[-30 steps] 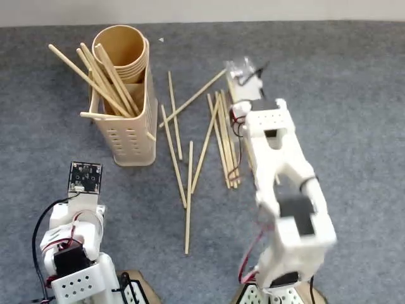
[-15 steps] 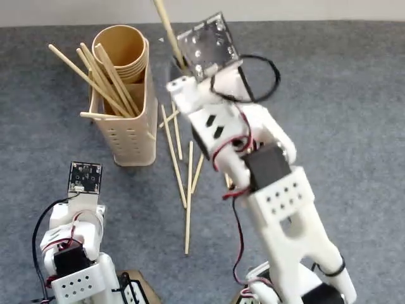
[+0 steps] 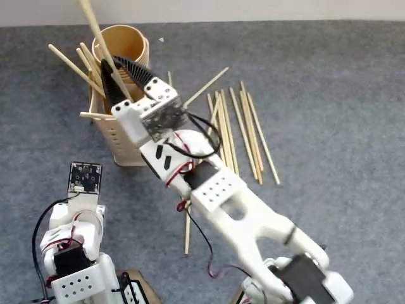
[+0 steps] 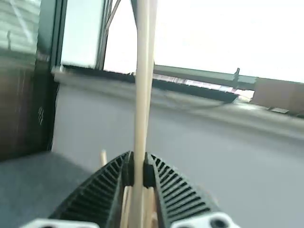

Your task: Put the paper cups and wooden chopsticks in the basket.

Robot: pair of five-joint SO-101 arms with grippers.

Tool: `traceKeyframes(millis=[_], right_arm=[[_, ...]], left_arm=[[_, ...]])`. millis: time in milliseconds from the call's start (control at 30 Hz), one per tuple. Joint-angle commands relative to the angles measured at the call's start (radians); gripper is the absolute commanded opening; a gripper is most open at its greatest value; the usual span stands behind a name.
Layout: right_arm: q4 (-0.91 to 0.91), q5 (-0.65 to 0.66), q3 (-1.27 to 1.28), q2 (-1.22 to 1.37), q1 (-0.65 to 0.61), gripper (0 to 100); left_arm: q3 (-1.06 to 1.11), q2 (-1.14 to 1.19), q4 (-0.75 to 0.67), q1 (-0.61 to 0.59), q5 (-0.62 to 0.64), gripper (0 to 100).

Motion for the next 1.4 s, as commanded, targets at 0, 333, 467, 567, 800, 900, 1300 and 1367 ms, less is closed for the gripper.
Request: traceKeyframes(millis=[0,333,467,567,800,900,1300,1367], right_arm=[[-0.073,0.002,-0.001,0.064,-0.005,0.4],[0.108,0.002,-0.012,0.085,0.008,23.5],[0.193,0.002,-0.051,0.038,0.012,25.5],[0.343,0.002,-0.130,-0.064,0.031,21.7],[0.938,0.002,-0.303,-0.332,0.263,7.3],[1.225,0.008,-0.317,-0.420,0.498,1.9],[1.440,0.166,-0.056,-0.022,0.711,16.3],[1.385,0.166,-0.053,0.039,0.693,18.0]], left_arm=[[0.013,-0.002,-0.002,0.016,-0.012,17],[0.013,-0.002,-0.002,0.016,-0.012,17],[0.015,-0.002,-0.002,0.016,-0.012,17],[0.015,-0.002,-0.002,0.016,-0.012,17],[0.015,-0.002,-0.002,0.016,-0.012,17],[0.015,-0.002,-0.002,0.016,-0.012,17],[0.013,-0.002,-0.002,0.016,-0.012,17],[0.013,-0.002,-0.002,0.016,-0.012,17]])
